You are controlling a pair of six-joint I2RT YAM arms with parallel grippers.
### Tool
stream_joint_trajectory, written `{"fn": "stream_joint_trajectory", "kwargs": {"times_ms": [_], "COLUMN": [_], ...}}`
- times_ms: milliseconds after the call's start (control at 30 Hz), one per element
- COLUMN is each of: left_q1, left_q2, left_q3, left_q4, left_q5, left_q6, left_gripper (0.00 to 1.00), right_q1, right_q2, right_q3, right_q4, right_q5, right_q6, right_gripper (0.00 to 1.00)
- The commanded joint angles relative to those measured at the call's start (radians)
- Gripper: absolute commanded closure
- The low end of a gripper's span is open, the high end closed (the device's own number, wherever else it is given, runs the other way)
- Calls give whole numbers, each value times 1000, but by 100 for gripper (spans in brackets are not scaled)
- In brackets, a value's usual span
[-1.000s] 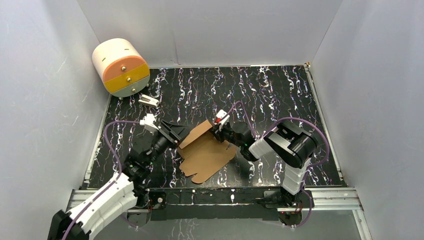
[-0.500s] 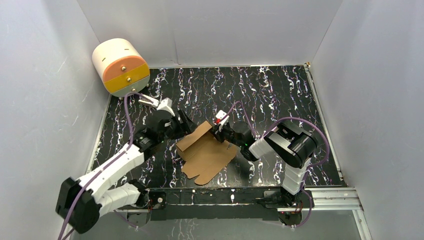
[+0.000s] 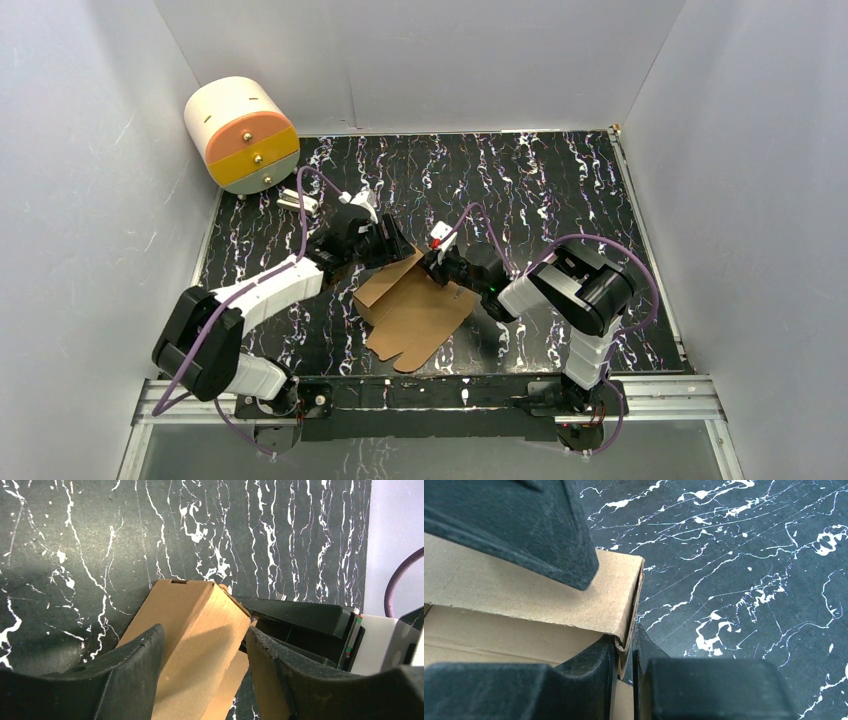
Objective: Fold the paper box
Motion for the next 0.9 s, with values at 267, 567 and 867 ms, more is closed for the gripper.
{"fn": "stream_joint_trajectory", "kwargs": {"times_ms": [267,567,867], "left_q1": [3,-11,-32], "left_q2": [55,75,44], "left_q3": [-46,-64,-87], "left_q4": [168,223,253], "left_q5": [188,263,281], "left_q6": [-96,-161,-222], "left_gripper": [48,51,52], "right_q1": [5,8,20], "right_q2": [0,-8,-15], "right_q3": [-12,-40,-58], "right_q4": [21,72,104], "right_q5": [92,193,313], "right_q6": [10,34,73], "right_gripper": [82,85,84]}}
